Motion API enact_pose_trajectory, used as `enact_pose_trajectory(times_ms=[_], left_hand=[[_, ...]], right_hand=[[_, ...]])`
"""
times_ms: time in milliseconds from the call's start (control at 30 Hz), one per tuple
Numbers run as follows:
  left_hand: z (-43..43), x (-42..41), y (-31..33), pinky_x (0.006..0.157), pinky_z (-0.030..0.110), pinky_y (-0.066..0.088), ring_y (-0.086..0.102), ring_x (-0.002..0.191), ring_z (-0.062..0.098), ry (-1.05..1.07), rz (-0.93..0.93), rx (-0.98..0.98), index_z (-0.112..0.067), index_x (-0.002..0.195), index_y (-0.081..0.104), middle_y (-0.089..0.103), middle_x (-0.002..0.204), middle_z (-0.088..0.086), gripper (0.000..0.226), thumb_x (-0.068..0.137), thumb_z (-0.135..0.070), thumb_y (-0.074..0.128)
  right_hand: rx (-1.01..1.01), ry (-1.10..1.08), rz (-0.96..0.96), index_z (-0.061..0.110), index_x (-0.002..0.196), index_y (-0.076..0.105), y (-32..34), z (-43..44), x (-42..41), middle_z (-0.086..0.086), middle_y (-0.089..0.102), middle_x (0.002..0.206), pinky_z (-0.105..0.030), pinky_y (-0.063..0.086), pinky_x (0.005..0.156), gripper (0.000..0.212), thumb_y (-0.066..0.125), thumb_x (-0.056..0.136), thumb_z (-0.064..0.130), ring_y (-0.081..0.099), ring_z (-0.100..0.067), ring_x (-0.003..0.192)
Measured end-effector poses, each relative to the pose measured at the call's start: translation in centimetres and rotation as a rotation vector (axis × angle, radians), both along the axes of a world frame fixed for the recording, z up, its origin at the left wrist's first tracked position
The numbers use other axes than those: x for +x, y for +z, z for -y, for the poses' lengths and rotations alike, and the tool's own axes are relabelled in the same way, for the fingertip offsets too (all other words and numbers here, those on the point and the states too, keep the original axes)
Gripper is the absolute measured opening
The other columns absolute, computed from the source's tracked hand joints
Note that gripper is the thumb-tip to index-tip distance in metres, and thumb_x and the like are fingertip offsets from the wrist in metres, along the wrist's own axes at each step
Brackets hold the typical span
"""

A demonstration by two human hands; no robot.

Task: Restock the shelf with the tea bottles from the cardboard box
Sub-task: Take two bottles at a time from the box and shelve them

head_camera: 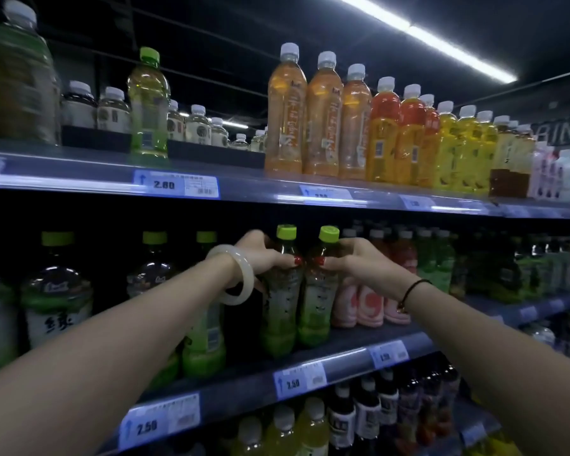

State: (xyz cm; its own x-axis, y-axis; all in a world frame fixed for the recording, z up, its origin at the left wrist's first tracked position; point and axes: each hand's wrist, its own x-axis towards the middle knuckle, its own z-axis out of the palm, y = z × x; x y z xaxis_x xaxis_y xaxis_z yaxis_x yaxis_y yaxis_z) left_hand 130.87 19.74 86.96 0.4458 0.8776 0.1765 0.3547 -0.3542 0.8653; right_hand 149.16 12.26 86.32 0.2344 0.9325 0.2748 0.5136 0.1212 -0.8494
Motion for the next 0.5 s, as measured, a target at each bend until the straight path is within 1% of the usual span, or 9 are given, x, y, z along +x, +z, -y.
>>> enact_pose_trajectory(times_ms=[33,100,167,233,267,333,400,467,500], left_hand=[[-0.2,0.3,-0.3,0.056,0.037,0.059,0.069,0.092,0.027,0.02,-0.003,-0.009,-0.003,0.113,0.055,0.069,0.102,0.015,0.053,0.072,-0.027,0.079],[-0.6,0.9,-0.9,0.065,0.042,0.06,0.067,0.095,0.028,0.056,-0.016,-0.028,-0.003,0.114,0.051,0.066,0.106,0.014,0.058,0.072,-0.032,0.079],[-1.1,1.4,-1.4,0.081,0.047,0.058,0.062,0.103,0.028,0.1,-0.031,-0.026,-0.005,0.12,0.047,0.062,0.115,0.013,0.068,0.072,-0.042,0.077],[-1.5,1.9,-2.0,0.092,0.048,0.053,0.058,0.113,0.031,0.142,-0.055,-0.015,-0.007,0.133,0.041,0.056,0.128,0.013,0.082,0.072,-0.052,0.072],[-1.5,2.1,-2.2,0.097,0.046,0.05,0.056,0.118,0.032,0.161,-0.054,-0.006,-0.007,0.138,0.037,0.053,0.134,0.014,0.086,0.074,-0.054,0.07],[-1.6,2.3,-2.9,0.101,0.037,0.045,0.052,0.124,0.03,0.192,0.009,-0.007,-0.008,0.143,0.035,0.05,0.14,0.012,0.087,0.077,-0.053,0.068],[-1.2,2.2,-3.5,0.091,0.029,0.042,0.053,0.12,0.028,0.206,0.108,-0.02,-0.011,0.142,0.038,0.052,0.137,0.011,0.082,0.077,-0.049,0.07],[-1.0,2.0,-4.4,0.085,0.028,0.042,0.056,0.108,0.023,0.197,0.195,-0.03,-0.014,0.139,0.042,0.056,0.128,0.007,0.078,0.075,-0.043,0.074],[-1.0,2.0,-5.0,0.086,0.028,0.042,0.055,0.109,0.022,0.182,0.204,-0.028,-0.017,0.141,0.038,0.055,0.126,0.005,0.081,0.074,-0.039,0.077]], right_hand=[[-0.003,-0.009,0.013,0.002,0.116,0.059,-0.3,-0.4,0.2,-0.017,0.07,0.105,-0.032,0.05,0.066,0.031,0.064,0.086,0.008,0.066,-0.022,0.085],[-0.012,-0.016,0.004,0.008,0.113,0.056,-0.8,-1.2,0.7,-0.013,0.069,0.099,-0.032,0.048,0.064,0.03,0.067,0.085,0.012,0.065,-0.019,0.079],[-0.02,-0.013,-0.05,0.007,0.113,0.051,-1.2,-2.2,1.2,-0.01,0.069,0.097,-0.037,0.052,0.076,0.034,0.068,0.084,0.015,0.066,-0.022,0.087],[-0.003,0.002,-0.095,0.01,0.106,0.045,-1.5,-2.8,1.4,-0.003,0.065,0.091,-0.038,0.05,0.084,0.033,0.068,0.084,0.019,0.064,-0.022,0.093],[0.002,0.012,-0.108,0.011,0.105,0.042,-1.8,-3.1,1.6,0.0,0.064,0.092,-0.038,0.049,0.088,0.035,0.069,0.084,0.022,0.063,-0.021,0.096],[-0.015,0.036,-0.116,0.012,0.112,0.047,-2.7,-3.5,2.1,0.001,0.066,0.105,-0.044,0.049,0.095,0.043,0.073,0.08,0.025,0.063,-0.018,0.104],[-0.039,0.084,-0.13,0.021,0.119,0.048,-3.9,-3.9,2.3,0.004,0.066,0.111,-0.041,0.051,0.09,0.051,0.076,0.077,0.017,0.063,-0.013,0.103],[-0.026,0.113,-0.172,0.022,0.121,0.046,-4.9,-4.3,2.4,0.005,0.066,0.106,-0.029,0.054,0.075,0.057,0.075,0.076,0.004,0.064,-0.008,0.092],[-0.007,0.122,-0.193,0.02,0.121,0.045,-5.1,-4.4,2.4,0.005,0.066,0.103,-0.023,0.053,0.066,0.058,0.074,0.076,0.0,0.064,-0.005,0.087]])
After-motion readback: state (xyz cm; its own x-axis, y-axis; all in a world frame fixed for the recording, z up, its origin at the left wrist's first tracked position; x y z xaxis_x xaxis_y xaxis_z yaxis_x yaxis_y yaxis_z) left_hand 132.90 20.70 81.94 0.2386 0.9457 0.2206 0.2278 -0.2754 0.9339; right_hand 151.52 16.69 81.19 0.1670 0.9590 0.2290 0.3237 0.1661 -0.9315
